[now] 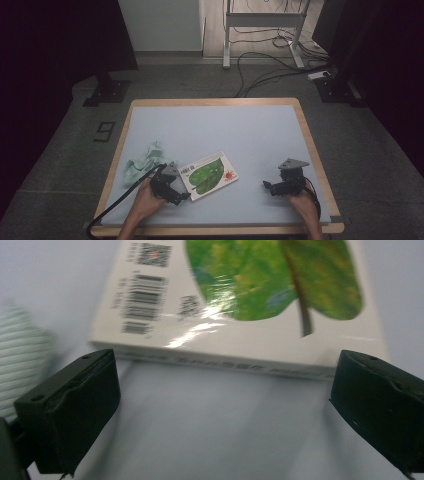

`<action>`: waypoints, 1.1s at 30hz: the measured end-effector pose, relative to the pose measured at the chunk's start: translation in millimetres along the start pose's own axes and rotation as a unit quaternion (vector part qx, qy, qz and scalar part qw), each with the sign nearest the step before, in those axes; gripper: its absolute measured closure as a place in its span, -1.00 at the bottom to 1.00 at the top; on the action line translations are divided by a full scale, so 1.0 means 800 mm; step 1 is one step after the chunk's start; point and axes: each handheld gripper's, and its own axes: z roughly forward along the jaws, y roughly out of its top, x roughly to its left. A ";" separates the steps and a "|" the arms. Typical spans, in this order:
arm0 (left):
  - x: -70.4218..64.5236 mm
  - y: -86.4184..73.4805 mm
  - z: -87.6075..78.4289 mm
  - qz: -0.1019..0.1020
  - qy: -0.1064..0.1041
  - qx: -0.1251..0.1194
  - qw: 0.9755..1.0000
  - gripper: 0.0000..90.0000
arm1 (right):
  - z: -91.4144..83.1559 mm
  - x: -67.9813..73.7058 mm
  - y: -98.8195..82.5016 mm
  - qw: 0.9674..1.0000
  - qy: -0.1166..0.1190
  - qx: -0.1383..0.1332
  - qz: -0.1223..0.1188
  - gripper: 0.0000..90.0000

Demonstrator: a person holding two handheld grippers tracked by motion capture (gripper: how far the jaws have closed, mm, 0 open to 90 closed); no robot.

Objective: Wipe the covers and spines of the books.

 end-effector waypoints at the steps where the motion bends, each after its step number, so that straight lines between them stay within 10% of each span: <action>1: 0.000 0.000 0.001 0.001 0.001 -0.002 1.000 -1.00 | 0.000 0.000 0.000 1.000 0.000 0.000 0.001 -1.00; 33: -0.015 -0.009 0.006 0.037 0.023 -0.018 0.999 -1.00 | 0.043 0.045 0.068 0.996 0.068 0.004 -0.052 -1.00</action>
